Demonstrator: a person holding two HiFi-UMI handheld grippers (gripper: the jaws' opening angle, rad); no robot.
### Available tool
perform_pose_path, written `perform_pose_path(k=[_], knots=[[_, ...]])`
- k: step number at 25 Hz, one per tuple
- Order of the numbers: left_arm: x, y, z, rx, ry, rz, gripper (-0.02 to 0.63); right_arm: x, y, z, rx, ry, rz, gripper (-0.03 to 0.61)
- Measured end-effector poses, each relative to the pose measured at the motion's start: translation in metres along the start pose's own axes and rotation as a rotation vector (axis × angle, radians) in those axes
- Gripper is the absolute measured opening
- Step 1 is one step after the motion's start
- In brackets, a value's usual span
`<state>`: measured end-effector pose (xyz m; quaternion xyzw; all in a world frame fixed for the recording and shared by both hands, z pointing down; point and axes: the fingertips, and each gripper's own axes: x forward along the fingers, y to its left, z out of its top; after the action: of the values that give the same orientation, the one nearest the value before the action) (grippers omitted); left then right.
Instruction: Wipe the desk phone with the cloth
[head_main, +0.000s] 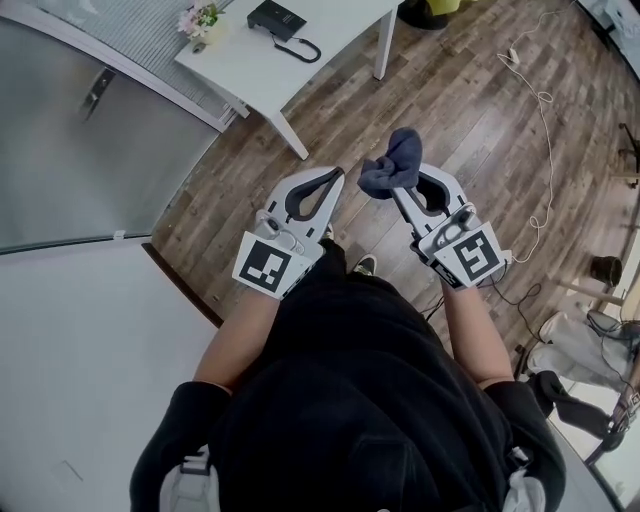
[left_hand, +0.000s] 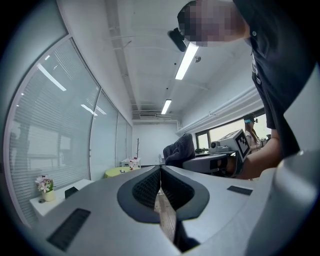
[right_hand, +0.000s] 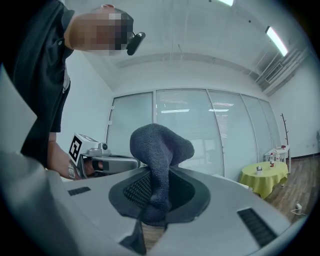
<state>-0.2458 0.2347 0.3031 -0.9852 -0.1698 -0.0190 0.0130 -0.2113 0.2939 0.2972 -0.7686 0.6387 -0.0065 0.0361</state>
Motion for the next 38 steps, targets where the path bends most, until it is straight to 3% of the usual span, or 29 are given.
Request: perform_pose_path(k=[10,16,21,32,38], knots=[[0.051,0.044,-0.007,0.019,-0.008,-0.076,0.011,0.033,-0.047,-0.004,-0.025,0.026,-0.048,0.078],[0.096,0.147,-0.024,-0.002,-0.013,-0.114,0.011,0.131,-0.106,-0.019,-0.030,0.055,-0.091,0.078],[0.093,0.147,-0.004,0.007,-0.026,-0.118,0.011,0.133,-0.103,-0.001,-0.044,0.039,-0.098,0.078],[0.090,0.152,-0.002,0.039,-0.018,-0.125,0.011,0.136,-0.103,0.003,-0.049,0.020,-0.097,0.078],[0.143,0.207,-0.012,0.019,-0.008,-0.090,0.011,0.184,-0.167,-0.004,-0.043,0.039,-0.068,0.078]])
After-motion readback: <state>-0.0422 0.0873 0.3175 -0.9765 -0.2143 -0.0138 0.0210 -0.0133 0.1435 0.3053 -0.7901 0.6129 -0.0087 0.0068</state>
